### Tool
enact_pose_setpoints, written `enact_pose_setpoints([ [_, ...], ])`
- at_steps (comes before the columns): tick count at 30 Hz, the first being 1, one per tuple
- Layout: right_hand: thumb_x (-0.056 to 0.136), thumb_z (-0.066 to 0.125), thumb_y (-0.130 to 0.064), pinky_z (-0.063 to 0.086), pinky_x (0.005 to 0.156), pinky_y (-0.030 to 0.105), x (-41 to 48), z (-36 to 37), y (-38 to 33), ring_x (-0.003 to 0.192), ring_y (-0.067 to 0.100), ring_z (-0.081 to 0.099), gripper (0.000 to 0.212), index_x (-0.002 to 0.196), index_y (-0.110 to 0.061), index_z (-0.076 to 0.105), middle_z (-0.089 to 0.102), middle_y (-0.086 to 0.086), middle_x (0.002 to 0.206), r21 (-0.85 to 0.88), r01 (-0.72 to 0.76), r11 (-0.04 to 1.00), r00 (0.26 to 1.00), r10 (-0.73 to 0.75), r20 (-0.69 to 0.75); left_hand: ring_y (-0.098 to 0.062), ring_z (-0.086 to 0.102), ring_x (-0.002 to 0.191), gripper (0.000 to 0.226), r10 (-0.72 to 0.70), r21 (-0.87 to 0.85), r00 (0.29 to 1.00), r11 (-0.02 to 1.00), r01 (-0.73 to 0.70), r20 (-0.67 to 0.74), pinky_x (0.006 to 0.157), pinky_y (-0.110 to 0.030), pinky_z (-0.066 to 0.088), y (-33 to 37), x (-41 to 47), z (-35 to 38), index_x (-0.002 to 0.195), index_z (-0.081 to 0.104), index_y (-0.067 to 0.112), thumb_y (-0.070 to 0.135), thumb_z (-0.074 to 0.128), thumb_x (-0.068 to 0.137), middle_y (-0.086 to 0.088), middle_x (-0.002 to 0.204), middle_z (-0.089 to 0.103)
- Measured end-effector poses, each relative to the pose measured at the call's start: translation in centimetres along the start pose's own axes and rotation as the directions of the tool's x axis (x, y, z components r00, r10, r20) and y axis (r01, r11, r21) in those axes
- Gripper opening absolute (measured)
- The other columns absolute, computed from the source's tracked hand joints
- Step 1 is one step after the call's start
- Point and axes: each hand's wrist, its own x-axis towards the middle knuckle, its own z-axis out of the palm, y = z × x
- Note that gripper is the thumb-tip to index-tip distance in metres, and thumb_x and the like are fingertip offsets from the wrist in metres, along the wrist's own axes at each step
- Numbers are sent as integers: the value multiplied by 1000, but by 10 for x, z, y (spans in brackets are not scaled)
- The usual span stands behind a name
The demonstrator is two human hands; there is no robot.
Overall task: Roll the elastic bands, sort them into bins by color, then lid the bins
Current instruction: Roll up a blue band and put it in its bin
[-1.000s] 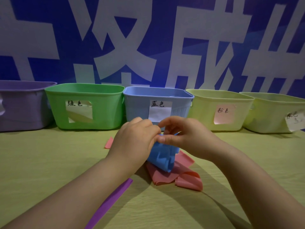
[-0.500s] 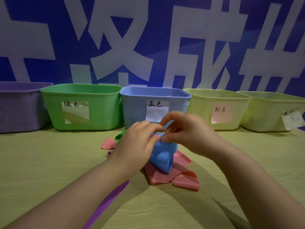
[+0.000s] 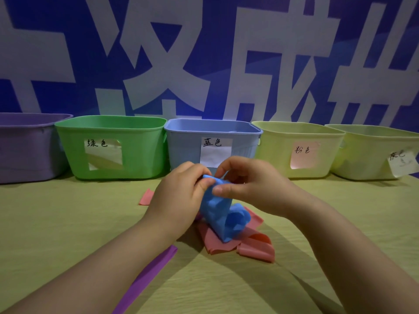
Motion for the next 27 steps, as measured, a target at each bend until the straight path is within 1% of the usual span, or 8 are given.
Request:
enact_pose_setpoints([
  [5, 78, 72, -20, 40, 58, 10, 2, 2, 2, 61, -4, 50, 17, 74, -30, 59, 54, -14, 66, -165, 19, 986, 993, -38, -112, -10, 46, 72, 28, -56, -43, 997, 997, 58, 44, 61, -19, 28, 2, -1, 1, 79, 60, 20, 40, 40, 84, 9, 70, 45],
  [8, 81, 68, -22, 39, 62, 12, 2, 2, 3, 66, 0, 50, 7, 81, -27, 64, 57, -12, 75, -223, 28, 974, 989, -60, -137, -5, 48, 75, 29, -60, -76, 995, 995, 66, 79, 63, -15, 34, 2, -2, 2, 88, 59, 23, 48, 45, 80, 12, 79, 51],
  [11, 84, 64, -22, 41, 64, 17, 1, 2, 1, 67, 6, 53, 4, 87, -23, 68, 63, -5, 77, -187, 22, 982, 993, -43, -108, -1, 49, 80, 25, -56, -71, 997, 996, 60, 51, 67, -7, 35, 4, -3, 2, 95, 61, 20, 38, 57, 78, 11, 90, 59],
  [14, 88, 59, -28, 42, 66, 22, 0, 2, 1, 70, 8, 54, 11, 87, -22, 68, 66, -1, 78, -166, 3, 986, 997, -14, -70, -5, 51, 75, 6, -66, -65, 998, 996, 66, 7, 64, -12, 36, 7, -3, -2, 88, 62, 20, 20, 66, 83, 6, 82, 63],
  [16, 90, 56, -31, 40, 66, 23, 1, 2, 1, 68, 9, 51, 18, 91, -20, 69, 65, 0, 77, -165, -15, 986, 999, 8, -43, -7, 50, 73, 2, -53, -49, 999, 997, 53, -5, 63, -15, 35, 8, -3, -3, 85, 62, 20, 22, 63, 84, 5, 77, 62],
  [21, 85, 63, -35, 44, 69, 23, 1, 2, 0, 67, 2, 51, 7, 88, -29, 64, 62, -8, 76, -100, -13, 995, 1000, 11, -20, -10, 48, 65, 18, -62, 3, 998, 998, 63, -17, 57, -17, 33, 5, -2, -4, 85, 62, 20, 31, 49, 81, 7, 72, 58],
  [23, 76, 73, -31, 45, 70, 24, 1, 3, 1, 67, 3, 51, 19, 89, -31, 59, 62, -5, 80, -102, 2, 995, 998, -8, -65, -11, 46, 64, 21, -76, 4, 996, 997, 77, -36, 57, -11, 32, 4, -1, -5, 85, 63, 19, 32, 48, 81, 8, 70, 54],
  [27, 77, 73, -21, 38, 60, 17, 2, 3, 3, 59, 2, 46, 24, 73, -34, 53, 58, -6, 71, -105, 14, 994, 987, -31, -161, -12, 48, 65, 30, -22, 6, 1000, 1000, 23, -21, 57, -25, 33, 3, -1, -3, 84, 63, 17, 41, 46, 83, 3, 70, 56],
])
